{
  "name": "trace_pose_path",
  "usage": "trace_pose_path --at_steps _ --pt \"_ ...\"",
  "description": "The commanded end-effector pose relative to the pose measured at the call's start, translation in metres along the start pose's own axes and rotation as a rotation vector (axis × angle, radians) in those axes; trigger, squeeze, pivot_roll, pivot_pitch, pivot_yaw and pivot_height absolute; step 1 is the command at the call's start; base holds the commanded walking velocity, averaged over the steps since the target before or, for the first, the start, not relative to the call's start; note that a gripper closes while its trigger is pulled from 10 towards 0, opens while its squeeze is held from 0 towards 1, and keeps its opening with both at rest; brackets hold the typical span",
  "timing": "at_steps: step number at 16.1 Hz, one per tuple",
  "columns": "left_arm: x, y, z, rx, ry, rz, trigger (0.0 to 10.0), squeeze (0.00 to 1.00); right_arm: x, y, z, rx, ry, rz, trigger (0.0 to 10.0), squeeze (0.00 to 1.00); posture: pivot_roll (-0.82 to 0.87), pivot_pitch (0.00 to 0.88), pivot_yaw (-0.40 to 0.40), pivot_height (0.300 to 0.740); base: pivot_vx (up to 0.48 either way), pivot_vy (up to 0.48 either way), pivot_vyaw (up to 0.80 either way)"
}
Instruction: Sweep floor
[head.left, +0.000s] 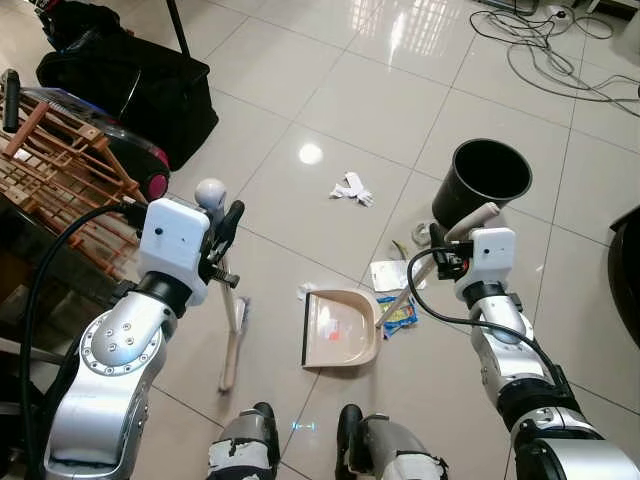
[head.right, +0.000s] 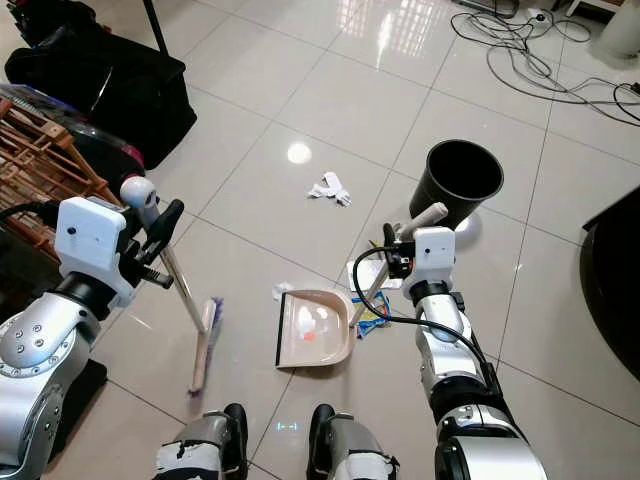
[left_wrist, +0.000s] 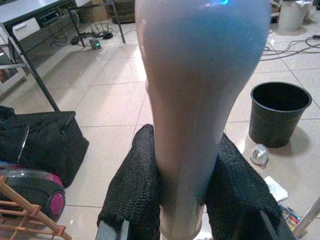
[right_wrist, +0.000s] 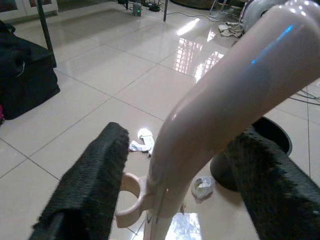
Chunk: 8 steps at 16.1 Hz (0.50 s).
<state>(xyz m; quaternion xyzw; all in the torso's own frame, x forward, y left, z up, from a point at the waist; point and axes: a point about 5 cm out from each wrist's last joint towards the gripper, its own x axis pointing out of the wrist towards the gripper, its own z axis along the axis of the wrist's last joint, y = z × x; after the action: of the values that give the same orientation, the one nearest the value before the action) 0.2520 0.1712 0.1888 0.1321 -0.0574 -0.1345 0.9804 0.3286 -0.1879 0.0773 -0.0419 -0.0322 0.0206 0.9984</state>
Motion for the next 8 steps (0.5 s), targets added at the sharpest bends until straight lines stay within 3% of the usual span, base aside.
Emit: trace_pose_path --at_steps 1,2,3,8 --pt "-0.003 0.0024 0.0043 0.008 -0.016 0.005 10.0 0.0 -0.0029 -0.0054 -0.0043 0.006 0.016 -0.015 0.8 0.0 0.23 0.266 -0.052 0.74 0.0 0.0 0.0" --pt "-0.0028 0.0031 0.0048 0.01 -0.017 0.007 10.0 0.0 -0.0025 -0.0048 -0.0047 0.003 0.021 -0.01 6.9 0.0 0.24 0.26 -0.051 0.74 0.0 0.0 0.0" --pt "-0.0023 0.0035 0.0052 0.013 -0.018 0.005 10.0 0.0 -0.0014 -0.0032 -0.0041 0.005 0.019 0.002 10.0 0.0 0.24 0.266 -0.05 0.74 0.0 0.0 0.0" --pt "-0.0032 0.0058 0.0054 0.025 -0.013 -0.001 10.0 0.0 0.0038 -0.0063 -0.0001 0.041 0.013 -0.004 10.0 0.0 0.25 0.275 -0.043 0.74 0.0 0.0 0.0"
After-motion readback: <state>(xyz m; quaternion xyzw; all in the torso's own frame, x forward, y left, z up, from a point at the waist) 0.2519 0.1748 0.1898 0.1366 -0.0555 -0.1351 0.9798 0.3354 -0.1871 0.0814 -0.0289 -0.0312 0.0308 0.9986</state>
